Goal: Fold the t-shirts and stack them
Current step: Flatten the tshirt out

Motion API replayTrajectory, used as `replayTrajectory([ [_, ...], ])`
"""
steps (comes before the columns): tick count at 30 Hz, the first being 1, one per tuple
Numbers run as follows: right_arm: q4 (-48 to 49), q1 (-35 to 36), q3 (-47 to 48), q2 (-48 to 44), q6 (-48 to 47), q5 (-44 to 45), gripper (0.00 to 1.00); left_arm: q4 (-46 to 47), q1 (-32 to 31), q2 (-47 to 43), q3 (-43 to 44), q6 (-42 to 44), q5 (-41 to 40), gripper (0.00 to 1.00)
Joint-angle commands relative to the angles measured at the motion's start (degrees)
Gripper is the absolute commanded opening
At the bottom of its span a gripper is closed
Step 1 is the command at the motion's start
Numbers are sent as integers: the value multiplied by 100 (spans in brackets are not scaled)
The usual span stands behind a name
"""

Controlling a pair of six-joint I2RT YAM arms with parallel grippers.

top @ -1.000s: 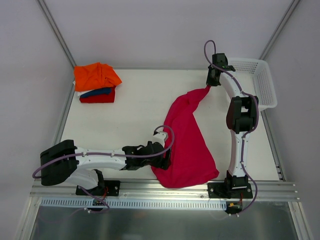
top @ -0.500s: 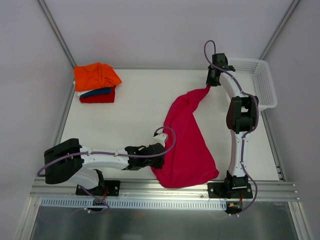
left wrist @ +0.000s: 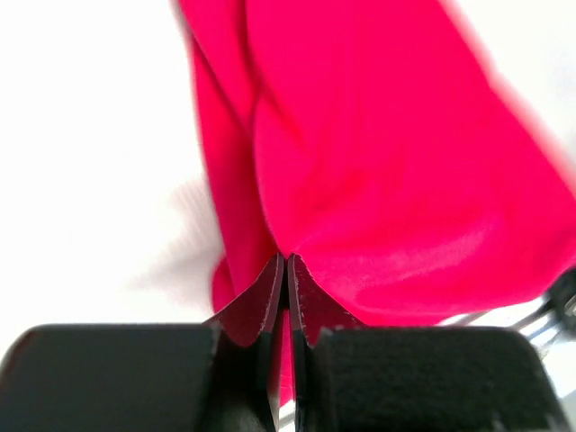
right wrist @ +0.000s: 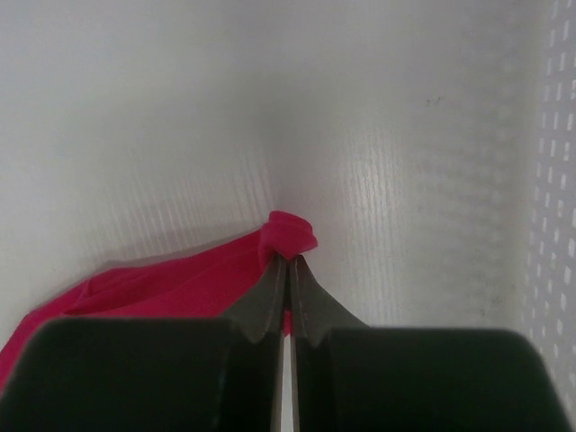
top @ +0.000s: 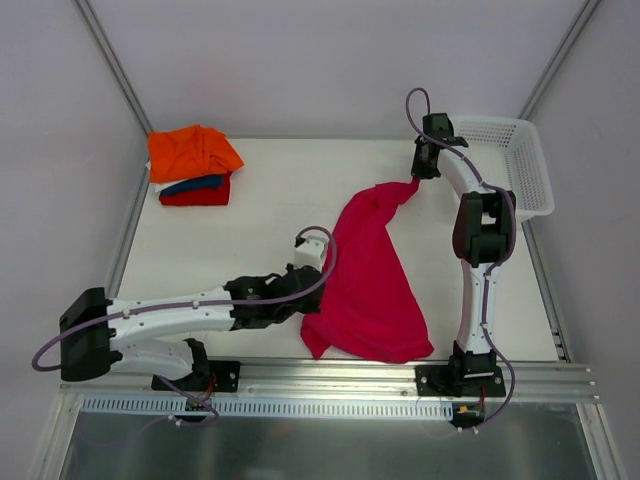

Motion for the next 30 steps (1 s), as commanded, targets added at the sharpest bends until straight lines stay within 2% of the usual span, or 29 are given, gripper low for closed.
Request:
replayTrajectory([
  [1,93,-17,-67,-381,106,-37,0,-745,253,-683,534,631,-1124,0],
  [5,119,-17,-111,-469,106,-2,0,-1106,658,-1236,797,1063,-1556,0],
  [12,163,-26,-85,-829,97,147,0,-1879,1554,-1686,1210,1669,-2312,0],
  [17,154,-26,20,-1417,53,244,0,-2056,2186,-2001,1474,2258,-2541,0],
  [20,119,-26,117,-1899,-8,349,0,-2073,2398,-2169,1685,2609,-2699,0],
  [30,136,88,284,-3885,-254,341,0,-2082,2451,-2574,2747,3549,-3271,0],
])
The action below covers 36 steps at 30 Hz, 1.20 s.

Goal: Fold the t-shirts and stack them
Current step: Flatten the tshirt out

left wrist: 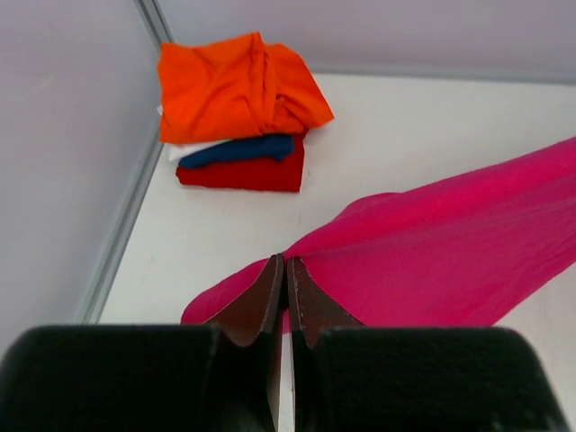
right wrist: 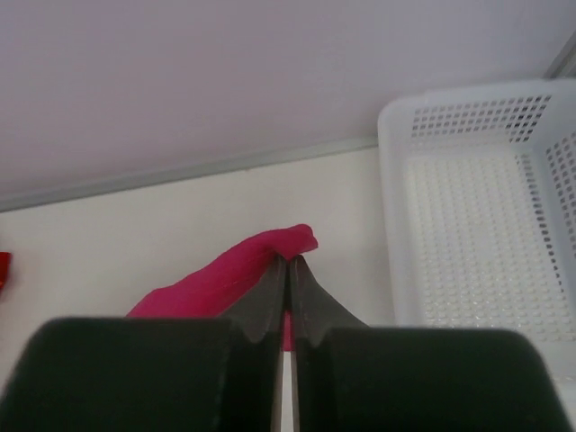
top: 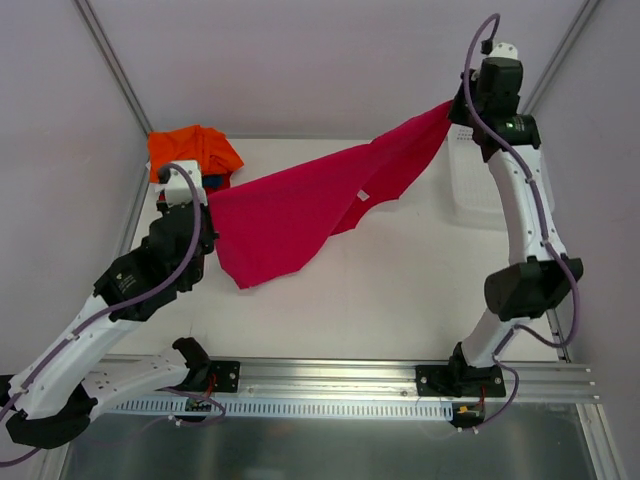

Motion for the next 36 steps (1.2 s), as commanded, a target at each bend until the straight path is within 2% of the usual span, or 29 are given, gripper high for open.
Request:
replayTrajectory([
  [1,182,99,326,-1009,-265,192,0,5,41,-202,594,626,-532,0],
  [10,332,486,177,-2925,-582,368,0,5,41,-440,1736,1312,-480,0],
  [20,464,609,27,-4463,-618,201,0,14,41,-589,3107,1418,513,0],
  [29,779,609,-60,-5097,-293,-186,0,23,58,-703,3460,1189,1190,0],
  [36,815,609,-245,-4896,-205,-230,0,163,67,-669,3224,1250,1024,0],
])
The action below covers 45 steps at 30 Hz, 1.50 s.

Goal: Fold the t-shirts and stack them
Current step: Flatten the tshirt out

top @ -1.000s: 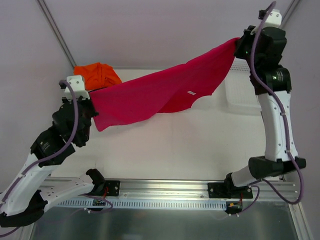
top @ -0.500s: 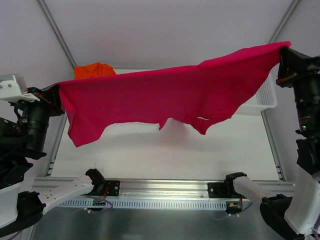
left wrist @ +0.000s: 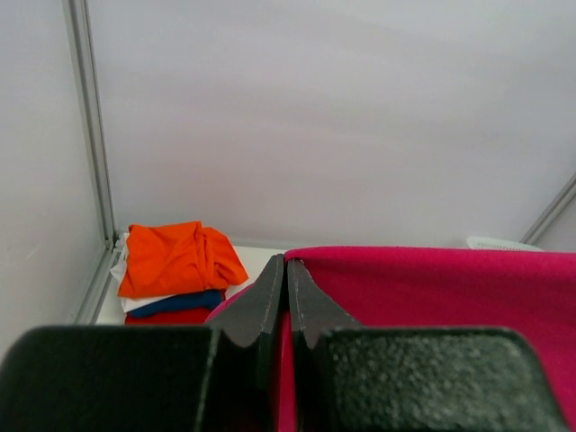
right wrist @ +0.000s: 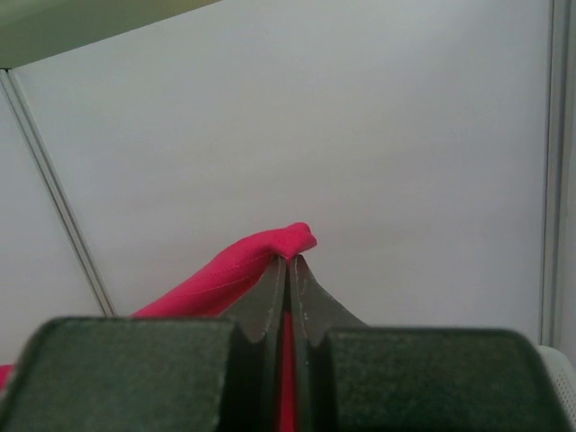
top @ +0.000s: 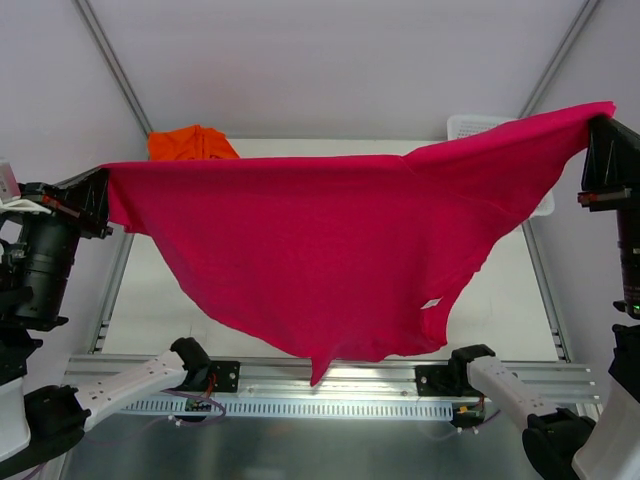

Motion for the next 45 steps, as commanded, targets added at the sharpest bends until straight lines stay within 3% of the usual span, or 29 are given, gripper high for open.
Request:
replayTrajectory([
  [1,455,12,-279,267,84,98,0,325,65,-4,-206,66,-370,0],
  [7,691,12,-1377,829,329,-76,0,1027,65,58,-1603,84,-715,0],
  [14,1079,56,-2583,1594,418,-130,0,1844,91,716,-3096,-101,-899,0],
  [21,1456,109,-3225,2236,322,-51,0,2346,583,1498,-3565,-346,-558,0],
  [32,1475,118,-2963,3483,172,-139,0,3014,1453,2817,-3767,-321,23,0],
  [33,1274,135,-2858,3763,155,-209,7,3067,1480,2922,-3767,-295,41,27],
  [34,1203,136,-2665,3887,146,-244,29,3163,1506,3123,-3758,-251,-3,50],
  [35,1167,144,-2628,3984,146,-262,37,3225,1515,3221,-3750,-190,-46,70],
  [37,1167,179,-2637,4152,146,-262,51,3383,1532,3458,-3741,-58,-125,99],
  [45,1246,285,-2848,4152,181,-183,53,3463,1559,3548,-3767,-118,-126,99],
])
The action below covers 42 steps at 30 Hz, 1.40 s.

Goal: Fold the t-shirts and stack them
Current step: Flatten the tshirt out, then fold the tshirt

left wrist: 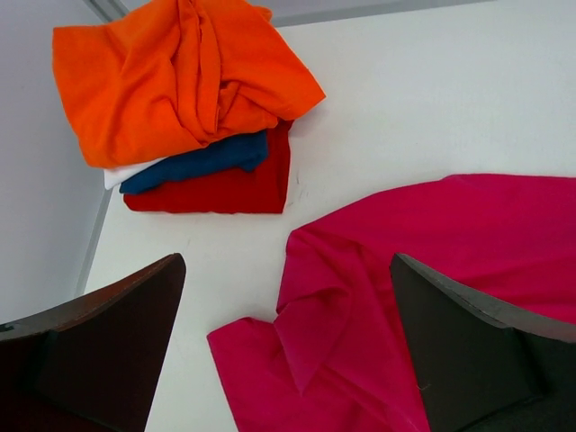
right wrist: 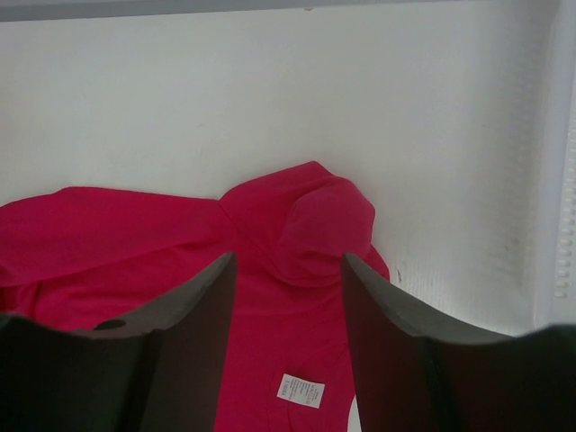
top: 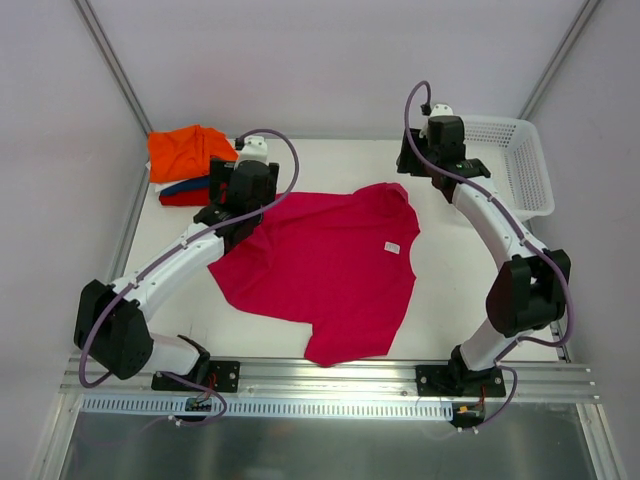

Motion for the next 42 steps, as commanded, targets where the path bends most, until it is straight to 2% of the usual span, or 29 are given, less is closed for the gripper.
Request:
replayTrajectory([
  [1,123,106,59,-228,4,-13,53,342,57,-253,-108,-49,18,99],
  [7,-53,527,-248,-482,135,49,52,272,49,-641,-653,-470,185,99],
  [13,123,1098,-1109,-676,557,145,52,9,57,-632,-978,-1032,387,99],
  [23,588,1723,-2182,-378,1058,251,52,-124,49,-615,-1058,-1148,362,99],
  [30,904,2039,-2709,-245,1287,190,51,-89,285,-88,-882,-1156,475,99],
  [34,1054,2241,-2973,-307,1392,234,51,-45,558,378,-750,-1323,1097,99],
  [38,1125,2382,-3184,-290,1471,295,50,43,830,686,-680,-1543,1757,86],
  [39,1177,2400,-3245,-263,1498,295,50,87,927,712,-697,-1621,1889,78],
  [42,1212,2461,-3307,-228,1507,313,50,245,1059,792,-741,-1719,2347,61],
])
